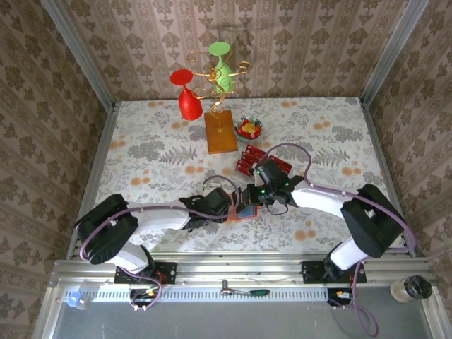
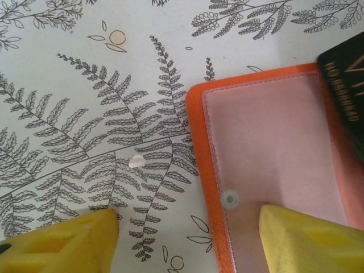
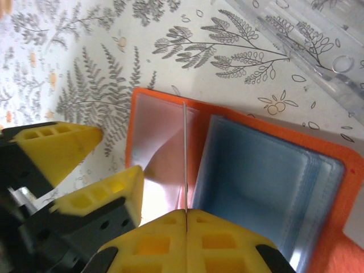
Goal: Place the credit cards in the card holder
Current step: Insert the credit card into the card slot.
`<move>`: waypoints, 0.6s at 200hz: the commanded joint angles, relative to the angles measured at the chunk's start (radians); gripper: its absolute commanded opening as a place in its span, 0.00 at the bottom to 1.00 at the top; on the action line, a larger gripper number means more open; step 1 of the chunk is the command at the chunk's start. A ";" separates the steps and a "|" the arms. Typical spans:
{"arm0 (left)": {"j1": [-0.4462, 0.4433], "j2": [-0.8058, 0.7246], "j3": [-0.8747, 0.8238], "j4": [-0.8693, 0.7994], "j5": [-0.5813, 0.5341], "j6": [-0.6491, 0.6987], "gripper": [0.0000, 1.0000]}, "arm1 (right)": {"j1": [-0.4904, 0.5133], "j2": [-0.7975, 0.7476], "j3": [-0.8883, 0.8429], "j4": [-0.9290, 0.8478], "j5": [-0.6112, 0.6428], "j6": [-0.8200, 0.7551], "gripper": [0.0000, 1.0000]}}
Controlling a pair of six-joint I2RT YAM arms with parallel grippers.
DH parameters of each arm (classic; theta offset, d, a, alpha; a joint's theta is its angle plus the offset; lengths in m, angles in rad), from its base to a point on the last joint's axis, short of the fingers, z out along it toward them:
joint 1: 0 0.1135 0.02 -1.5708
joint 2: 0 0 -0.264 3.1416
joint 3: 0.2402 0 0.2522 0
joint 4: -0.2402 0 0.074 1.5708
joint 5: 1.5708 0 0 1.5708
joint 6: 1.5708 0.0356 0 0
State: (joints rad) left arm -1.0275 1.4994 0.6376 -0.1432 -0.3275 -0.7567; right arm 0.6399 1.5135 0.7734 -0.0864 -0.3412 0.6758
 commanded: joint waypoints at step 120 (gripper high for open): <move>-0.024 0.008 -0.007 -0.041 -0.019 -0.051 0.65 | 0.009 -0.170 -0.241 0.362 0.047 0.194 0.00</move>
State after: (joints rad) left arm -1.0405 1.5002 0.6376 -0.1463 -0.3450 -0.7860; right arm 0.6353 1.3666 0.5396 0.1726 -0.2996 0.8356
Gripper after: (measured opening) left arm 0.651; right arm 0.063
